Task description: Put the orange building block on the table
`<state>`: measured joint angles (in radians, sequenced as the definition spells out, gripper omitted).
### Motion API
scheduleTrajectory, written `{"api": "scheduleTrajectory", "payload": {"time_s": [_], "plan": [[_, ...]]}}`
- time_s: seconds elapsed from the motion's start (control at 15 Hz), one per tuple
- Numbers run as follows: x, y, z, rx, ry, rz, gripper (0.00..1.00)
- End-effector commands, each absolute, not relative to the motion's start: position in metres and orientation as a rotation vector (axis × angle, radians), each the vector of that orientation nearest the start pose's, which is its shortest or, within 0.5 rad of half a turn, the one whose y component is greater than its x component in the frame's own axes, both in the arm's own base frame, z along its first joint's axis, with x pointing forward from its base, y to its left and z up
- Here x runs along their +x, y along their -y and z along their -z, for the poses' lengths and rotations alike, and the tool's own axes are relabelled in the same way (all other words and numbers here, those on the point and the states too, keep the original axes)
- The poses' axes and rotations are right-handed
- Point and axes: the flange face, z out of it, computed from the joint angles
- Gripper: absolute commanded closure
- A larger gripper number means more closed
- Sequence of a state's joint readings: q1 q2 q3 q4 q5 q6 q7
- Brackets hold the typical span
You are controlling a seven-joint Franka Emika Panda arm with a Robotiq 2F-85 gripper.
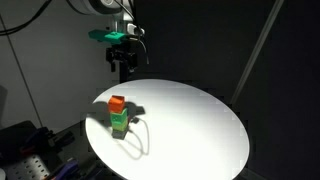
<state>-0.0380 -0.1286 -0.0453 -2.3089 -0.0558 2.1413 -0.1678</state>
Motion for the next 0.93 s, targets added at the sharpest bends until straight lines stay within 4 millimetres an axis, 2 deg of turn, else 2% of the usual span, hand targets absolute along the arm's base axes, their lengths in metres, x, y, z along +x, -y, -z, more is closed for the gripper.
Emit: {"api": "scheduleTrajectory", "payload": {"time_s": [0.0, 0.47, 0.87], "plan": [[0.456, 0.060, -0.399, -3.182, 0.173, -0.053, 0.00], [0.417, 0.098, -0.390, -3.159, 0.145, -0.063, 0.00], [0.398, 0.125, -0.378, -3.138, 0.118, -0.102, 0.00]]}}
